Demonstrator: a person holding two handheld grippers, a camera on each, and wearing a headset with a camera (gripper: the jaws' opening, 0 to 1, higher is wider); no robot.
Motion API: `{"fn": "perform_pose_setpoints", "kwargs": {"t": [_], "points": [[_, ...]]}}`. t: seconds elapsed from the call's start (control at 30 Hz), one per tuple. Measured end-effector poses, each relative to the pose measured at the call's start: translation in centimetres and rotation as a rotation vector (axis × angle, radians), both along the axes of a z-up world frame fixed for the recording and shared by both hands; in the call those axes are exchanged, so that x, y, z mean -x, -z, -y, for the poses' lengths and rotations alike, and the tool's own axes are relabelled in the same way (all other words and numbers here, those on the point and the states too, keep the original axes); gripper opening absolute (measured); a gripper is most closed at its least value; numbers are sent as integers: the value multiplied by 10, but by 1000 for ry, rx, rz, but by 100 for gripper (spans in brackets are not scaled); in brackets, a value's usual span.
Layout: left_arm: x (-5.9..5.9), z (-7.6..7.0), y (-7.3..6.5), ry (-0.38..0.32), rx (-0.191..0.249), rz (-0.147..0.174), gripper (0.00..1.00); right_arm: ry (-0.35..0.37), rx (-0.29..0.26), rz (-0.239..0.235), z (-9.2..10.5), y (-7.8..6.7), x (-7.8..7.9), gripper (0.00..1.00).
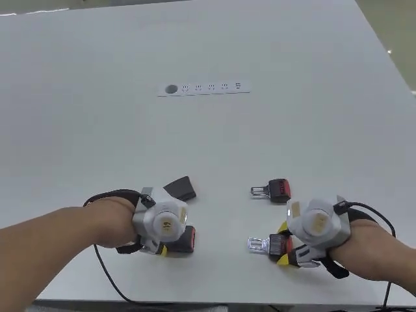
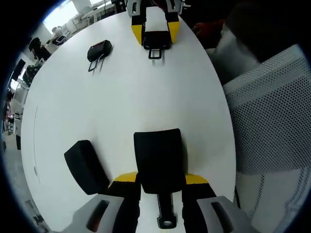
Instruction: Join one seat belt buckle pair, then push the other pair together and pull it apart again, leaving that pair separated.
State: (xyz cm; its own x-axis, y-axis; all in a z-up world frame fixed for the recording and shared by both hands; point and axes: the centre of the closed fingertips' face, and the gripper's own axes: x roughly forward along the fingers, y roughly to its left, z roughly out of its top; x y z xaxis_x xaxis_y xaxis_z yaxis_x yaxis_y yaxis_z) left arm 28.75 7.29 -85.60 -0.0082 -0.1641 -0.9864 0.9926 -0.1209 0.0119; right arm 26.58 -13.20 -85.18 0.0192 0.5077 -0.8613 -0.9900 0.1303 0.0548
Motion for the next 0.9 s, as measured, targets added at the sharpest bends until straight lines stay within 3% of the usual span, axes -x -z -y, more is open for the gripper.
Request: {"fn": "perform_pose_setpoints", "kwargs": {"t": [0.5,0.9], "points": [[-1,0,1,2,1,-8,33,5,-65,14,-45,0,-12,34],[-2,0,1,1,10,-8,33,-19,-80,20,-77,0,-13,34]]}}
